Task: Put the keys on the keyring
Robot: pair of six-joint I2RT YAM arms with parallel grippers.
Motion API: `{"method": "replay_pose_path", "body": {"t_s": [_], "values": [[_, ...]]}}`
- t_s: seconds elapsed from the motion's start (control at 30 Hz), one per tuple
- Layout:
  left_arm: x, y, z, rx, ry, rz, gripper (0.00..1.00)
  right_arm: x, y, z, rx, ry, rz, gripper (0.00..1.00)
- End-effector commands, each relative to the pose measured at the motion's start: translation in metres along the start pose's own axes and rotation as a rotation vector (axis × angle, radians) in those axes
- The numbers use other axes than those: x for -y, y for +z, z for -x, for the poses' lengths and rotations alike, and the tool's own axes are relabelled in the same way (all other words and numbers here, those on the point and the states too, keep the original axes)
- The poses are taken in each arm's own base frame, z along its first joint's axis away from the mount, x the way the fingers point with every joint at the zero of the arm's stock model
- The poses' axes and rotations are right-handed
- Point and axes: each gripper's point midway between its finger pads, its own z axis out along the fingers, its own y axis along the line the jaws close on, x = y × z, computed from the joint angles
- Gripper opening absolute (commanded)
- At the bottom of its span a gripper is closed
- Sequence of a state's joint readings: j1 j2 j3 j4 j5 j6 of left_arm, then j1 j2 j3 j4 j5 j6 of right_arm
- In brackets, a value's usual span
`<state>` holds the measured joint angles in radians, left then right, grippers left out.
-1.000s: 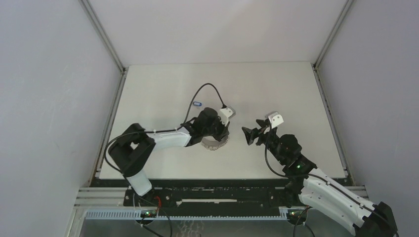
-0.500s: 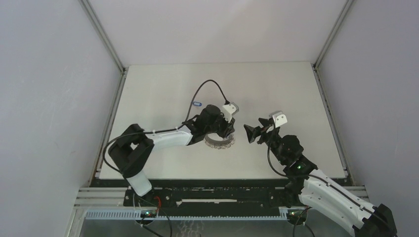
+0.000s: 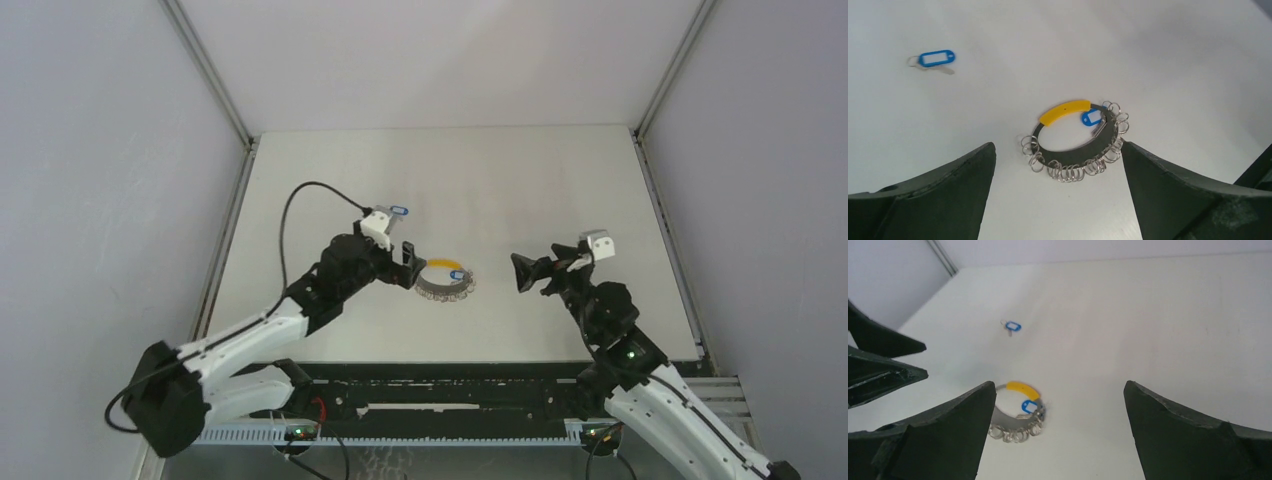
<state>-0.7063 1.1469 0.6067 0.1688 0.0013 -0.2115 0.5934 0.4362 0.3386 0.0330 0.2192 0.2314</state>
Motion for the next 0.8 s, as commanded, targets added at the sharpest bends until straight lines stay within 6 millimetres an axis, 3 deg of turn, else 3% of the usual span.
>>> {"method": "replay_pose_path", "body": {"t_s": [0.0, 0.27, 0.4, 0.57, 0.77], "values": [[-0.026, -0.046, 0.020, 0.119, -0.140, 0.154, 1.00, 0.006, -0.029, 0.034, 0.091, 0.135, -0.036, 1.00], [-0.068, -0.161, 0.045, 0.341, -0.390, 0.409, 1.00, 0.033, -0.086, 0.075, 0.254, 0.183, -0.128, 1.00], [-0.069, -0.207, 0.053, 0.408, -0.386, 0.401, 1.00, 0.041, -0.108, 0.095, 0.242, 0.175, -0.181, 1.00], [-0.073, -0.244, 0.054, 0.440, -0.364, 0.418, 1.00, 0.043, -0.123, 0.107, 0.189, 0.112, -0.197, 1.00], [-0.082, -0.262, 0.039, 0.424, -0.336, 0.469, 1.00, 0.054, -0.138, 0.110, 0.204, 0.064, -0.241, 1.00]]}}
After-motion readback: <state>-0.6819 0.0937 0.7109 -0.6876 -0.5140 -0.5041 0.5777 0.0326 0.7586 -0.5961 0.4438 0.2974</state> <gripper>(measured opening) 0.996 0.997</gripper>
